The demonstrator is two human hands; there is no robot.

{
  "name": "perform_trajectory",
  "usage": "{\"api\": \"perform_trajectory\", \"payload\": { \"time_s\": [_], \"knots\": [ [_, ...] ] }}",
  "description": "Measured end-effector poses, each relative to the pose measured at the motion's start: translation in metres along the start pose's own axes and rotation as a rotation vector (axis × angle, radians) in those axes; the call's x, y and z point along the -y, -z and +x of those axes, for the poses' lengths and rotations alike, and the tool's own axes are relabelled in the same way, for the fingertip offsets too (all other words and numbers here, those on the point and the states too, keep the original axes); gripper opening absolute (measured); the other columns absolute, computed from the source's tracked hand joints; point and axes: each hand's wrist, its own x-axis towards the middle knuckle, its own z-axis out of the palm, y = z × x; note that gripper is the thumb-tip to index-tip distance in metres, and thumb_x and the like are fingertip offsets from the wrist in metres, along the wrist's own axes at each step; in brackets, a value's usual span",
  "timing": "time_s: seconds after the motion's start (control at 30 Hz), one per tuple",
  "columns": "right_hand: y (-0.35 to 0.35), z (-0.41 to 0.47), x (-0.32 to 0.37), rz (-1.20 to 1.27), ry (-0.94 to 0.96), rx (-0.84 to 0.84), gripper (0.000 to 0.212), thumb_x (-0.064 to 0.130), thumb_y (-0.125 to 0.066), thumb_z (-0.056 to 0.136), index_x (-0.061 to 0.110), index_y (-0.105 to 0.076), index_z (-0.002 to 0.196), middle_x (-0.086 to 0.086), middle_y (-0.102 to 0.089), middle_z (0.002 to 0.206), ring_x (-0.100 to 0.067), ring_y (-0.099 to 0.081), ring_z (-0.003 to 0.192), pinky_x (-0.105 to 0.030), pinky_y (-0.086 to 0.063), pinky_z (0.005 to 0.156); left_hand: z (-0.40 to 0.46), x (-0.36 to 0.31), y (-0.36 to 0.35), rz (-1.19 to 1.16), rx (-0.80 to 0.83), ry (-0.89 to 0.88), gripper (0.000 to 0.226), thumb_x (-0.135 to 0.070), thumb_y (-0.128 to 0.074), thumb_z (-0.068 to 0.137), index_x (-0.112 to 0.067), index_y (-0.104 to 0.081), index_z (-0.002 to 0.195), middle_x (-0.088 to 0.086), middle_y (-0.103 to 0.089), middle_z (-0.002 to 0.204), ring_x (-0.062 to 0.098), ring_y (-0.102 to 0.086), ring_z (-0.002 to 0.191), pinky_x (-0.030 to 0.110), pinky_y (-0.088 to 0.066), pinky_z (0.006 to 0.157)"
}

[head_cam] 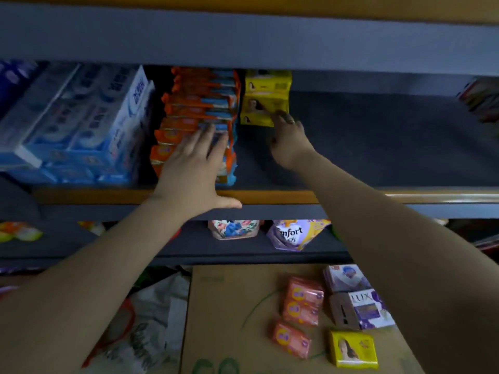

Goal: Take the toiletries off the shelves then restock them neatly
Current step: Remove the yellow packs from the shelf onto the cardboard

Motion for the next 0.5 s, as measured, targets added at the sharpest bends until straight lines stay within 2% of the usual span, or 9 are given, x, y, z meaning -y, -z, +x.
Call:
{"api": "perform_trajectory", "payload": {
  "time_s": [0.1, 0.17, 0.27, 0.37, 0.43, 0.5],
  "knots": [
    [-0.006, 0.019, -0.006, -0.033, -0.104, 0.039, 0.066, 0.015, -0.043, 0.097, 0.019, -0.004, 0.150, 0.003, 0.001, 0.159, -0.029, -0.002, 0.144, -0.045, -0.021, 0.112, 0.001, 0.001, -0.003, -0.006, -0.051, -0.021, 0.121, -0.074, -0.063, 0.057, -0.014, -0.011, 0.149, 0.009, -0.010, 0.156, 0.027, -0.012, 0.142, 0.037, -0.012, 0.115],
    [-0.007, 0.023, -0.007, -0.119, -0.103, 0.020, 0.069, 0.012, -0.043, 0.095, 0.021, -0.003, 0.150, 0.006, 0.003, 0.158, -0.029, 0.001, 0.144, -0.045, -0.016, 0.113, 0.001, 0.002, -0.005, -0.005, -0.070, -0.028, 0.121, -0.075, -0.062, 0.056, -0.015, -0.012, 0.149, 0.009, -0.013, 0.156, 0.028, -0.014, 0.142, 0.038, -0.015, 0.114],
    [-0.002, 0.018, -0.006, -0.289, -0.035, -0.056, 0.066, 0.010, -0.046, 0.093, 0.024, -0.015, 0.149, -0.003, -0.014, 0.154, -0.034, -0.015, 0.138, -0.044, -0.017, 0.112, 0.001, 0.003, -0.006, 0.000, -0.080, -0.020, 0.121, -0.075, -0.064, 0.054, -0.013, -0.019, 0.148, 0.011, -0.019, 0.154, 0.030, -0.020, 0.140, 0.040, -0.020, 0.113],
    [0.007, -0.009, -0.003, -0.336, 0.047, -0.105, 0.049, 0.027, -0.046, 0.096, 0.018, -0.035, 0.142, -0.011, -0.030, 0.145, -0.036, -0.028, 0.129, -0.043, -0.024, 0.108, 0.001, 0.002, -0.008, 0.034, -0.086, 0.003, 0.120, -0.074, -0.068, 0.048, -0.009, -0.033, 0.143, 0.015, -0.033, 0.148, 0.035, -0.034, 0.134, 0.044, -0.030, 0.108],
    [0.011, -0.030, -0.003, -0.283, 0.069, -0.124, 0.052, 0.039, -0.052, 0.092, 0.013, -0.043, 0.136, -0.016, -0.035, 0.141, -0.037, -0.034, 0.126, -0.043, -0.030, 0.103, 0.001, 0.002, -0.010, 0.041, -0.134, 0.001, 0.119, -0.074, -0.070, 0.042, -0.006, -0.043, 0.136, 0.019, -0.044, 0.140, 0.038, -0.045, 0.125, 0.047, -0.039, 0.100],
    [0.011, -0.041, -0.003, -0.208, 0.042, -0.109, 0.063, 0.047, -0.059, 0.085, 0.010, -0.040, 0.132, -0.018, -0.039, 0.137, -0.038, -0.037, 0.125, -0.043, -0.036, 0.097, 0.000, 0.002, -0.012, 0.034, -0.156, 0.001, 0.118, -0.073, -0.072, 0.041, -0.005, -0.045, 0.134, 0.020, -0.048, 0.136, 0.039, -0.048, 0.122, 0.048, -0.041, 0.098]
  ]
}}
